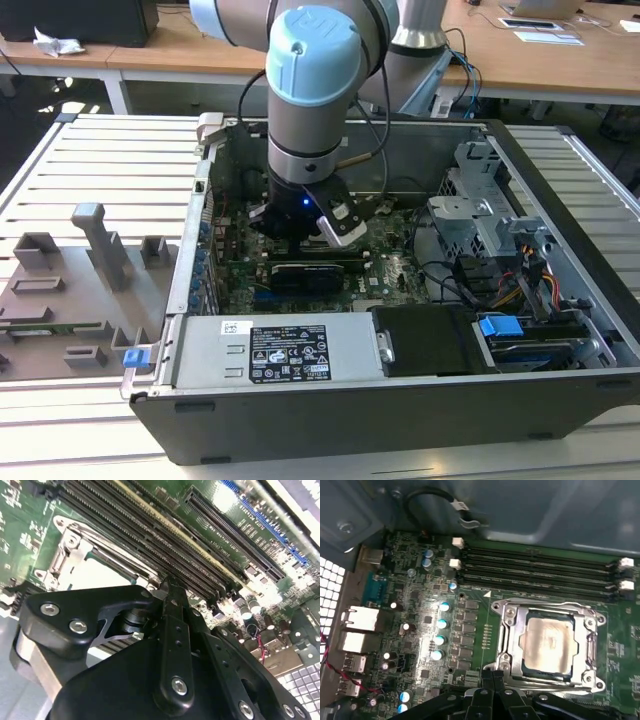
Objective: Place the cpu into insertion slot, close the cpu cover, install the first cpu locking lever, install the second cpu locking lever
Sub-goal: 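Install the second cpu locking lever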
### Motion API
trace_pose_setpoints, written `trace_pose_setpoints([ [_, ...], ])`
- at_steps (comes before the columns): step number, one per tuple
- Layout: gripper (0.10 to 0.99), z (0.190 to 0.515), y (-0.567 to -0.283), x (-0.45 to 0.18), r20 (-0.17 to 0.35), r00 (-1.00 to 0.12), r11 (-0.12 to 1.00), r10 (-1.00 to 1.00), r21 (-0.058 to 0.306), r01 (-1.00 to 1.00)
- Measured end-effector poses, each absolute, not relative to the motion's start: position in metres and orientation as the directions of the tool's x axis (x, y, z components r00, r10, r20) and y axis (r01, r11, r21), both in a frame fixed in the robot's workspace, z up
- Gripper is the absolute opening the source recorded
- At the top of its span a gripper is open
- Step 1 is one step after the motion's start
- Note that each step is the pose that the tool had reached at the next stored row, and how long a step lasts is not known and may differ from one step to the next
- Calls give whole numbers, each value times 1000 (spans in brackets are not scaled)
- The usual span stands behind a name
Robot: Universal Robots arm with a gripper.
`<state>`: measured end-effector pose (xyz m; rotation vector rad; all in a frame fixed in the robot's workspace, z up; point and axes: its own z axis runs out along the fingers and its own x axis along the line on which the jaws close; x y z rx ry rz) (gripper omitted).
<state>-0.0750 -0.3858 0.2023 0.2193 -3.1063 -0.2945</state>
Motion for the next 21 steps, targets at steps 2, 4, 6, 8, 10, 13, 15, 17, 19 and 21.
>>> trace_pose_setpoints([
  [2,106,201,-386,-76,-1,-988,969,-155,196,-152],
  [4,106,199,-385,-77,-3,-984,963,-177,205,-174],
  [6,106,198,-382,-77,-2,-982,961,-188,206,-185],
  [8,106,197,-380,-77,-3,-981,959,-195,206,-192],
  [10,106,198,-380,-77,-4,-980,959,-200,207,-196],
  [13,106,198,-384,-77,-5,-979,958,-204,207,-201],
  [15,106,199,-385,-77,-5,-979,957,-206,206,-202],
  [17,106,206,-385,-77,-5,-979,957,-206,206,-203],
  [19,106,211,-380,-73,-5,-979,958,-206,203,-203],
  [21,106,211,-375,-64,6,-979,963,-206,181,-202],
])
